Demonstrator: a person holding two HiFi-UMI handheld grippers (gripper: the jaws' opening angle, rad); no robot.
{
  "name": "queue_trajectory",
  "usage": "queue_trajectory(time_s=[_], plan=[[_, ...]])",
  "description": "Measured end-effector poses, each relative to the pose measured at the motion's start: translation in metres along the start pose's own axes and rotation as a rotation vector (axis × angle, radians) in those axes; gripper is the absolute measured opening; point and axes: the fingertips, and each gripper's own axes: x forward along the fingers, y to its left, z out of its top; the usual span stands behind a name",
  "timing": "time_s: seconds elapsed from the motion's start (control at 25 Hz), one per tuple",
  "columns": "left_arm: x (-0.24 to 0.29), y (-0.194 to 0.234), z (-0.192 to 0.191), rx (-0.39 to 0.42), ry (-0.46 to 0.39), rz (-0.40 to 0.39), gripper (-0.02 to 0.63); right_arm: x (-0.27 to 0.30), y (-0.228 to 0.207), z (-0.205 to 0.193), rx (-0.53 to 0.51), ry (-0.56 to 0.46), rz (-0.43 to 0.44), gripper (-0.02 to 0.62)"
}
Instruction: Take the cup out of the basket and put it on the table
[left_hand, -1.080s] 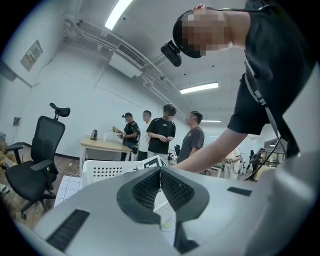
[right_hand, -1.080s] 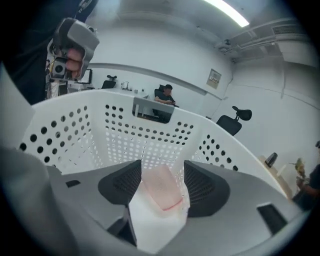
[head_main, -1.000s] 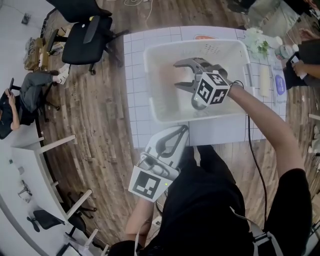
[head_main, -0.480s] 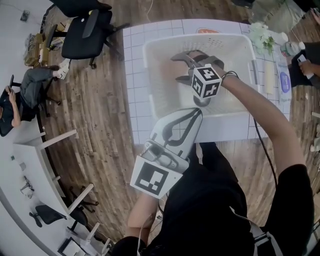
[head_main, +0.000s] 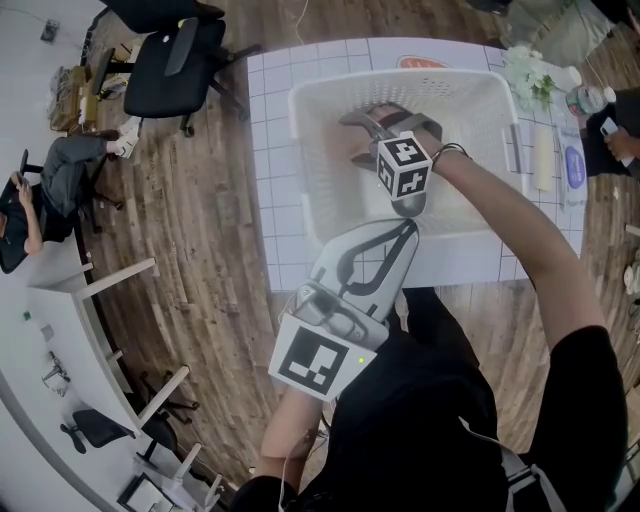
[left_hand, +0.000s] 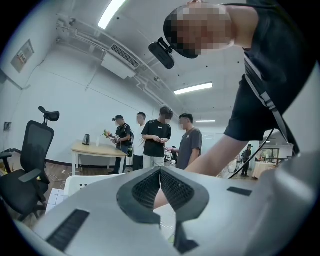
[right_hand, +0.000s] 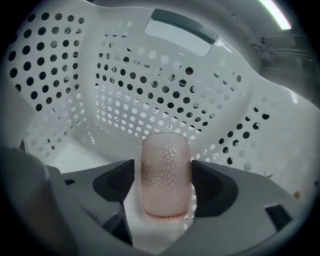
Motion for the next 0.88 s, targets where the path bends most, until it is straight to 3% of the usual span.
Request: queue_trajectory(time_s=[0.48,0.88], plan=[[-0.005,-0.004,-0.009,0.000,0.026,-0.008,0.011,0.007,0.003,-0.004,-0.029,0.038,0.007,0.347],[-0.006,-0.006,-0.007,0.022,0.029,-0.024,0.011,-0.015,-0.007,0.006,0.062,0.007,-0.018,0.344]])
